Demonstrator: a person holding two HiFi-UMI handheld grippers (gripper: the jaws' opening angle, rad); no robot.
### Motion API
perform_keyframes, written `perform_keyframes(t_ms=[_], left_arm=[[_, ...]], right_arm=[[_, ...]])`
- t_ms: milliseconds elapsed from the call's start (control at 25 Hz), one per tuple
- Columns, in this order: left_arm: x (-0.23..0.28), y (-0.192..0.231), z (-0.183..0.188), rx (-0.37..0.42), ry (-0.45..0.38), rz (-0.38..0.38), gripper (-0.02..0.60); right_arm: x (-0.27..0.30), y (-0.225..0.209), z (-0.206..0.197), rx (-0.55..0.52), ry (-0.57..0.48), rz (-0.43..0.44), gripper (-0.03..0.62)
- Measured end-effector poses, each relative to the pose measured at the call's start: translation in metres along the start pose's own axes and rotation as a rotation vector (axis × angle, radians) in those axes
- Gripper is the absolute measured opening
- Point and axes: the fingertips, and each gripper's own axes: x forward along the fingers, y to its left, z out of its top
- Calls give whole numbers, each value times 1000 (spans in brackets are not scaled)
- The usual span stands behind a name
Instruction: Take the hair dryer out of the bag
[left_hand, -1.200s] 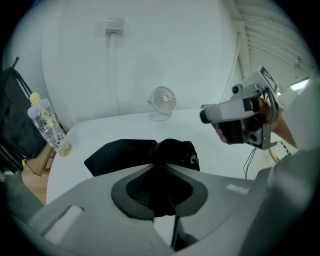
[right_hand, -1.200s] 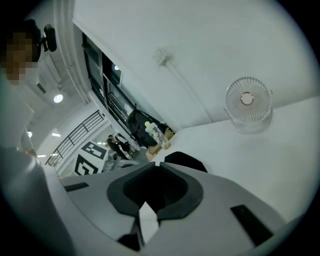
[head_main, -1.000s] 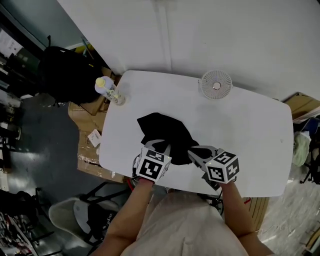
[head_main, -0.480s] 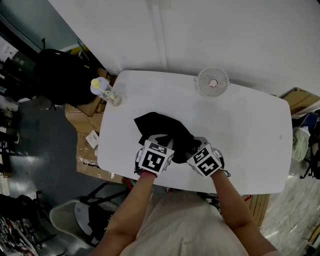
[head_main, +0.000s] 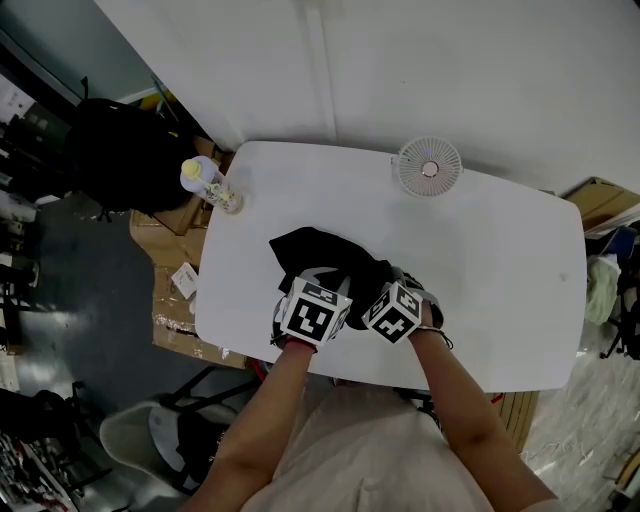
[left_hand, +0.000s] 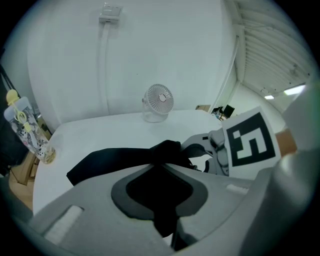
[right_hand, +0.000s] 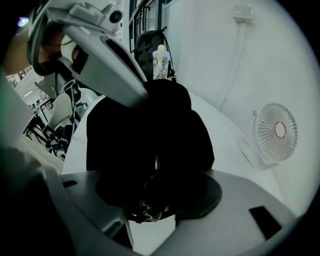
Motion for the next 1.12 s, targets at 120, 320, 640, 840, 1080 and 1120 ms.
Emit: perform_keyframes(t_ms=[120, 320, 640, 840, 1080, 1120], left_arm=[[3, 0, 0, -1, 0, -3, 43], [7, 0, 0, -3, 5, -10, 43], [15, -1, 1, 1, -1, -36, 43], [12, -1, -4, -15, 13, -33, 43], [5, 8, 0, -43, -11, -5, 43], [4, 8, 0, -46, -13, -3, 43]], right_arm=[[3, -1, -5, -4, 51, 2, 229], [3, 0, -7, 23, 74, 24, 207], [25, -1, -12, -37, 136, 2, 232], [20, 2, -13, 42, 116, 38, 216], [-7, 4, -7, 89, 51, -2, 206], [-12, 5, -8, 90, 50, -10, 205]])
